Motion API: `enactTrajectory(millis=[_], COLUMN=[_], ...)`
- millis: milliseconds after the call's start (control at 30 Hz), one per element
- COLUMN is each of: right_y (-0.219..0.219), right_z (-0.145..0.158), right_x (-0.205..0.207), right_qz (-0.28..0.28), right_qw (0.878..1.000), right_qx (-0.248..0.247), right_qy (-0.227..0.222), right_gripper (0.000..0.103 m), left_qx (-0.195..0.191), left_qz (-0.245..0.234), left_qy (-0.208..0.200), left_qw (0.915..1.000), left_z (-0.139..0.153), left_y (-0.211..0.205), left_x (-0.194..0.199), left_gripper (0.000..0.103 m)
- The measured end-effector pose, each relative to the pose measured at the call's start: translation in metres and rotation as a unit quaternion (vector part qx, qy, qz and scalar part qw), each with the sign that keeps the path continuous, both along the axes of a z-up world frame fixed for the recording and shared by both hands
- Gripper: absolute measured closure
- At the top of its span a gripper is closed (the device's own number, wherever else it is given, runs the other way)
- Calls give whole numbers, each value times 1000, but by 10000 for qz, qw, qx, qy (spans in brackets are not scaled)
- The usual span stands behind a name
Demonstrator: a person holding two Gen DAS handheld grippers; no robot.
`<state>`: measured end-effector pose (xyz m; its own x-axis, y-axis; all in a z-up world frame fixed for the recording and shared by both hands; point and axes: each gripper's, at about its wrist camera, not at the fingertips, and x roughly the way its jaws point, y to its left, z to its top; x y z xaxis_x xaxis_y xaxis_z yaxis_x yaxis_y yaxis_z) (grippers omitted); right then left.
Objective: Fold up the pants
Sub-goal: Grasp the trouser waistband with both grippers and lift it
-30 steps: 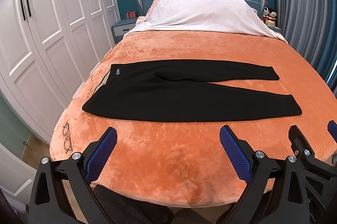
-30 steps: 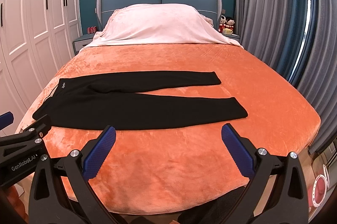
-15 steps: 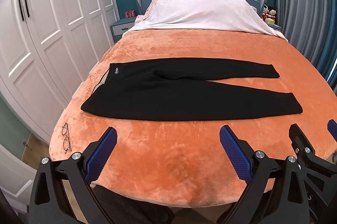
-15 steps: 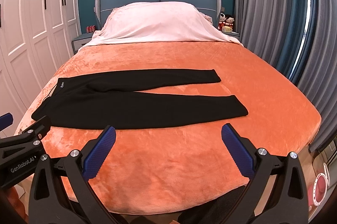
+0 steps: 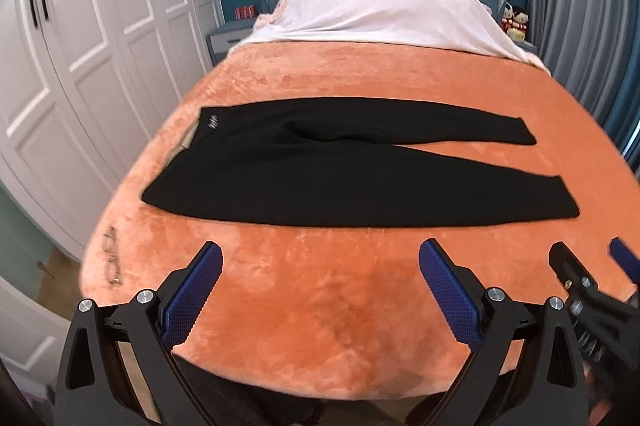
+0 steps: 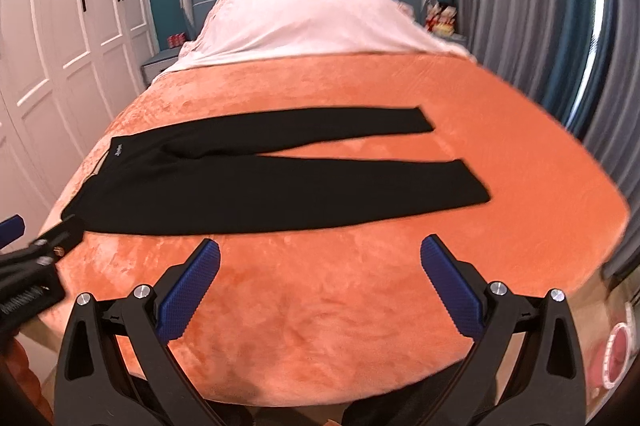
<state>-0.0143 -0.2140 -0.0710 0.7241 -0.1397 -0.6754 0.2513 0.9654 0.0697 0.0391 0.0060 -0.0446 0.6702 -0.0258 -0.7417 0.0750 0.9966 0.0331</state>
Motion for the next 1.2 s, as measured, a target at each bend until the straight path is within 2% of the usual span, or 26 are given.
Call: enactTrajectory(millis=[67, 133, 200, 267, 433, 567, 667, 800, 900, 967, 1067, 1100, 1200], right_y=[-40, -82, -121, -159, -232, -275, -302, -328, -342, -348, -353, -351, -342], right_z=[-13, -25, -37, -48, -80, -112, -128, -139, -147, -155, -166, -170, -180], right_x=[24, 52, 82, 113, 197, 272, 324, 385, 420, 439, 460, 462, 470], right_qz=[-22, -196, -381, -516, -486, -459, -647, -747, -734, -760, -756, -767, -741], right_qw=[9996, 9993, 9987, 9977, 9959, 9949, 9939, 9933, 9919, 9891, 9859, 9847, 9831], right_qx=[252, 275, 192, 185, 517, 582, 531, 406, 543, 749, 930, 902, 564], right_qy=[77, 152, 294, 386, 556, 682, 718, 787, 878, 1015, 1168, 1277, 1574], right_gripper=[5, 5, 5, 5, 5, 5, 5, 5, 5, 5, 5, 5, 5], left_qx=[-284, -520, -634, -486, 118, 355, 400, 74, 430, 650, 733, 659, 147], left_qz=[136, 289, 492, 655, 738, 494, 575, 998, 1403, 1563, 1875, 2111, 2398], left_qy=[169, 277, 219, 119, 363, 663, 561, 537, 466, 759, 1285, 1429, 2019], left_qw=[9994, 9978, 9965, 9966, 9965, 9959, 9960, 9935, 9881, 9826, 9711, 9647, 9495], left_z=[-7, -15, -24, -32, -63, -93, -102, -110, -115, -126, -147, -156, -185], left_y=[12, 23, 33, 36, 29, 27, 44, 107, 154, 189, 236, 254, 287], left_x=[19, 37, 56, 71, 128, 186, 231, 321, 388, 439, 493, 510, 538], left_gripper=[6, 6, 6, 6, 6, 7, 7, 6, 6, 6, 6, 6, 6])
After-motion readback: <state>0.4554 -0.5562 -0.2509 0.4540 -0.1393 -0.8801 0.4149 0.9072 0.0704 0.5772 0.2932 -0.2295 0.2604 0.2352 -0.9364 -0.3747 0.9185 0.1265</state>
